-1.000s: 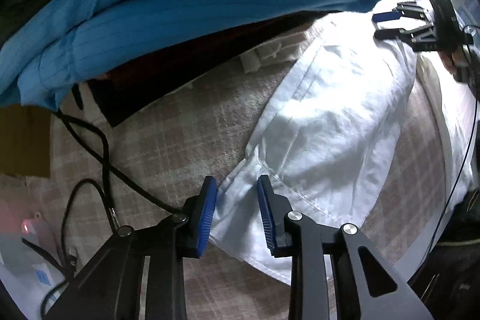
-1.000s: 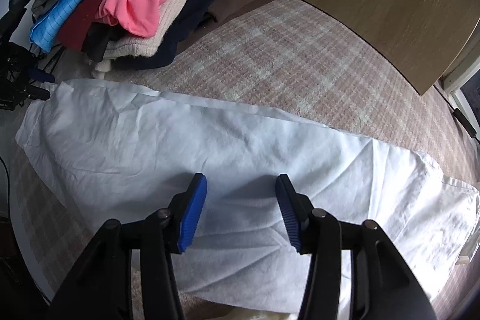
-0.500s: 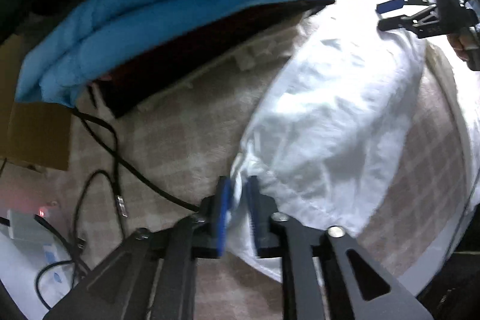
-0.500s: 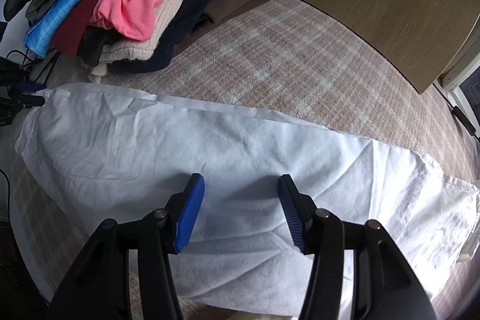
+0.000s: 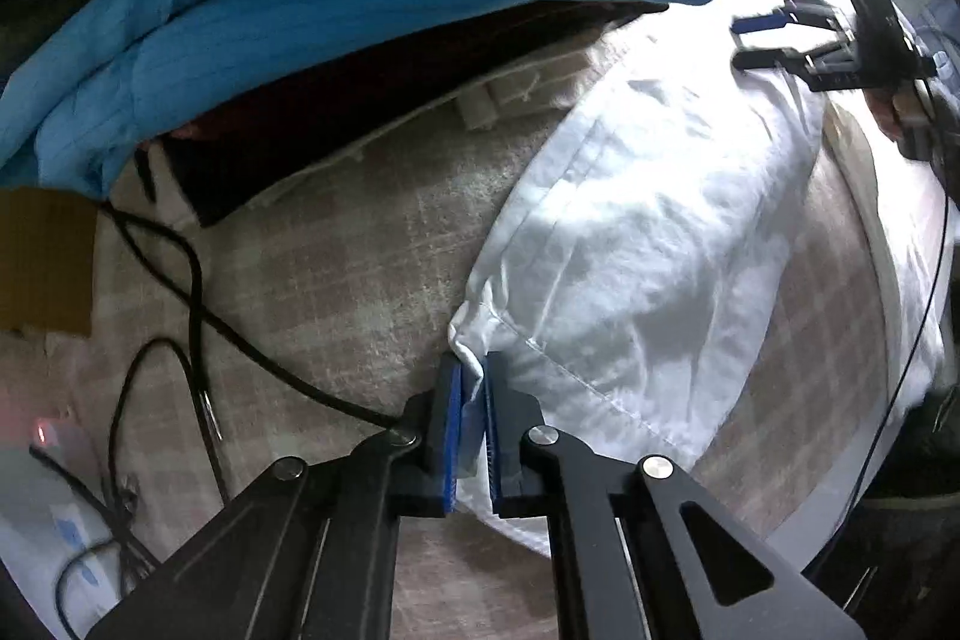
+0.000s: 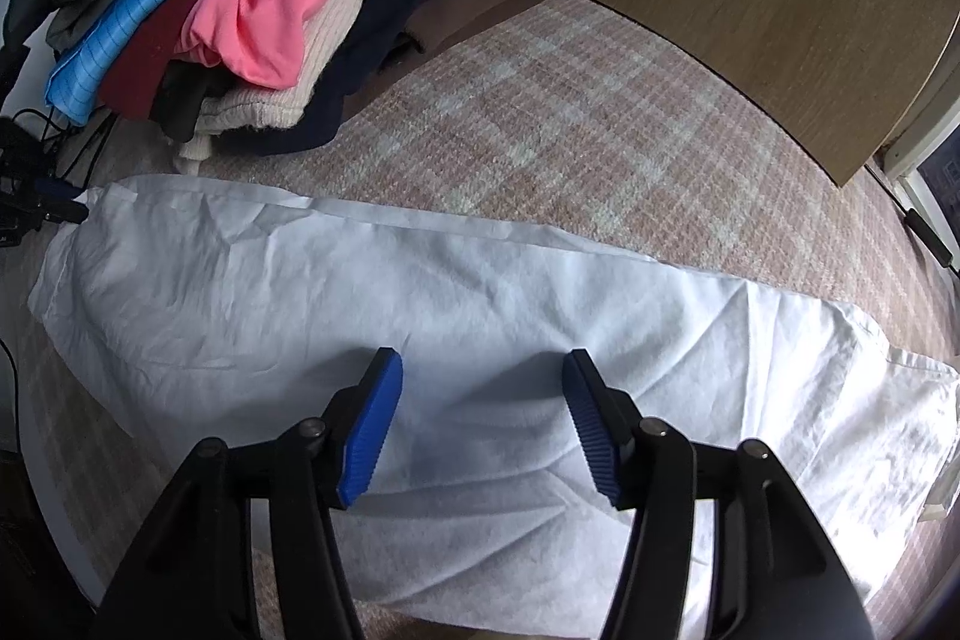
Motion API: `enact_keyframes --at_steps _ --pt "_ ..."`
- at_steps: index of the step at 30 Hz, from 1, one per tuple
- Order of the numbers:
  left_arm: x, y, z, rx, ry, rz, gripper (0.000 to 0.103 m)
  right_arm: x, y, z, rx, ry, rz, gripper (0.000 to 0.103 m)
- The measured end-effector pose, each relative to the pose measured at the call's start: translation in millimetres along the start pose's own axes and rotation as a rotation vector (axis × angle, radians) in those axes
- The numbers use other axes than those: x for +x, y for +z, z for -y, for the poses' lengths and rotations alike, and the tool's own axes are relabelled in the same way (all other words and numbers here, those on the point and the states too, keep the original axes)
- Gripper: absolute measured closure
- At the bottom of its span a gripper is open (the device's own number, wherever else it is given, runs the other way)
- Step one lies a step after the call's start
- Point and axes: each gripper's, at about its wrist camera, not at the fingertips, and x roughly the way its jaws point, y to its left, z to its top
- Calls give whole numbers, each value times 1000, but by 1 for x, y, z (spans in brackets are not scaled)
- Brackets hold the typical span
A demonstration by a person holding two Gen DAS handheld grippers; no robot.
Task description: Fold clothes
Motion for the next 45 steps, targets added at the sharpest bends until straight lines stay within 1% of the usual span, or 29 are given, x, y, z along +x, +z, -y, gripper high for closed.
enact_keyframes --at_steps 1,3,4,7,8,9,10,11,12,13,15,18,20,22,23,26,28,29,31,33,35,36,38,40,43,45 --pt "0 -1 -4 -37 -13 7 99 -4 0 0 15 9 4 47" --pt "-7 -4 -13 -126 -92 28 100 -12 1 0 45 28 12 47" --pt "-15 -5 -12 -134 -107 52 100 -16 1 0 60 37 16 47" --pt "-55 -6 -1 -113 -117 153 100 -55 -11 22 173 89 109 49" --pt "-73 -6 9 -103 -111 188 100 -68 -15 29 210 107 140 56" --pt "-92 -6 21 -94 -100 224 100 -80 -17 36 245 103 164 72" --pt "-109 -4 27 -80 -97 259 100 -80 -9 53 273 101 173 79" --pt "-123 -2 30 -70 -97 290 100 -86 -13 60 302 111 174 82" --pt "-124 29 18 -69 -96 320 100 -96 -32 81 322 126 166 82" --pt "-130 43 13 -65 -100 341 100 -91 -46 89 329 133 150 82" --pt "-149 41 19 -49 -114 374 100 -80 -73 104 342 146 119 82" --pt "-162 53 31 -45 -133 413 100 -20 -75 115 316 173 60 82" --pt "-170 63 36 -67 -151 442 100 -22 -85 113 310 172 37 82" --pt "-171 66 50 -53 -147 486 100 0 -89 117 352 174 27 82" --pt "-172 66 57 -42 -143 509 100 13 -90 119 368 181 5 81" --pt "-187 83 74 20 -128 530 100 8 -87 117 346 168 -3 82" --pt "-194 91 82 56 -107 525 100 -15 -89 116 346 181 56 82" --pt "-193 93 84 60 -115 522 99 -26 -89 115 347 203 88 82" --pt "-201 85 94 69 -122 520 99 -30 -83 112 347 209 104 82" --pt "-209 80 106 83 -119 519 99 -2 -72 111 353 189 68 82" --pt "-211 73 115 101 -128 519 99 25 -69 113 369 215 33 82" --pt "-220 71 131 118 -135 520 99 37 -68 113 375 217 19 82" --pt "-236 65 161 130 -152 525 99 40 -70 115 369 227 31 83" --pt "-238 60 188 152 -161 521 99 36 -71 120 369 265 22 82" --pt "-228 56 235 185 -155 512 99 15 -84 141 395 323 50 82" --pt "-226 51 265 197 -156 506 99 -12 -98 158 417 369 74 82"
